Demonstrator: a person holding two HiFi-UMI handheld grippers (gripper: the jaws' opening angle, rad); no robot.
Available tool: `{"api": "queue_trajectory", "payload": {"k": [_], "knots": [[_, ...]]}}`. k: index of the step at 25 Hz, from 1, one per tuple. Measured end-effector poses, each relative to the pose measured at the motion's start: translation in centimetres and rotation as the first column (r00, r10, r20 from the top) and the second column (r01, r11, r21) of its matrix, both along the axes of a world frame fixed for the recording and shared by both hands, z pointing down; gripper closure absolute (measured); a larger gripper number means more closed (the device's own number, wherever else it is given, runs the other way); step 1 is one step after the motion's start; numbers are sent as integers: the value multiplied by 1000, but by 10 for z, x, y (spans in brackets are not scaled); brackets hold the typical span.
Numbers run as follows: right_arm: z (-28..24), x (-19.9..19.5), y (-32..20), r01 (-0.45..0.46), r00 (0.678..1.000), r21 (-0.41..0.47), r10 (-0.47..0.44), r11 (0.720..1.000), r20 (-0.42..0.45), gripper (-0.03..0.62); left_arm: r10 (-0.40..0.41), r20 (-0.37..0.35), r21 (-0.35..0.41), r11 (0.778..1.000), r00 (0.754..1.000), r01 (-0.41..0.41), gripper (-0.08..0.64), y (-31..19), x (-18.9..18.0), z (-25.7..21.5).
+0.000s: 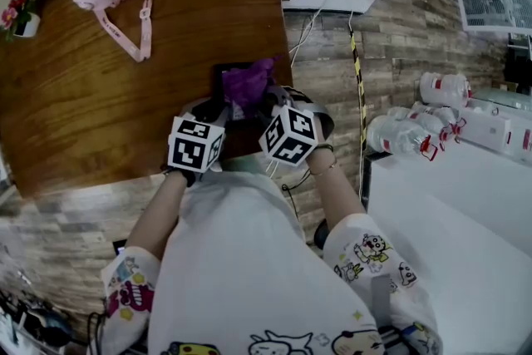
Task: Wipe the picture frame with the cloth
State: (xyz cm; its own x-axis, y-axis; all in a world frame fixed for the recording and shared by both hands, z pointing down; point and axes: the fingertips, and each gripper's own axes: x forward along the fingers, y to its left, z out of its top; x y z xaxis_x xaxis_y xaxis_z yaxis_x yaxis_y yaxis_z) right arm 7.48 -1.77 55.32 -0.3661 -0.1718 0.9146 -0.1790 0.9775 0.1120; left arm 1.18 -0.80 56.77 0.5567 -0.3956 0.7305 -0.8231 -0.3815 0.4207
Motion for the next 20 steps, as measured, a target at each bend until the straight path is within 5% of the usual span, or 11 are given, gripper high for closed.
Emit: {"api": "queue_trajectory", "payload": {"k": [15,20], "knots": [[-8,41,1,-147,989,6,147,989,-14,548,-3,7,7,1000,1000,3,453,0,1,-2],[-1,75,5,-187,978,12,188,982,-89,548,-5,9,9,1000,1000,5,453,0,1,-2]]}}
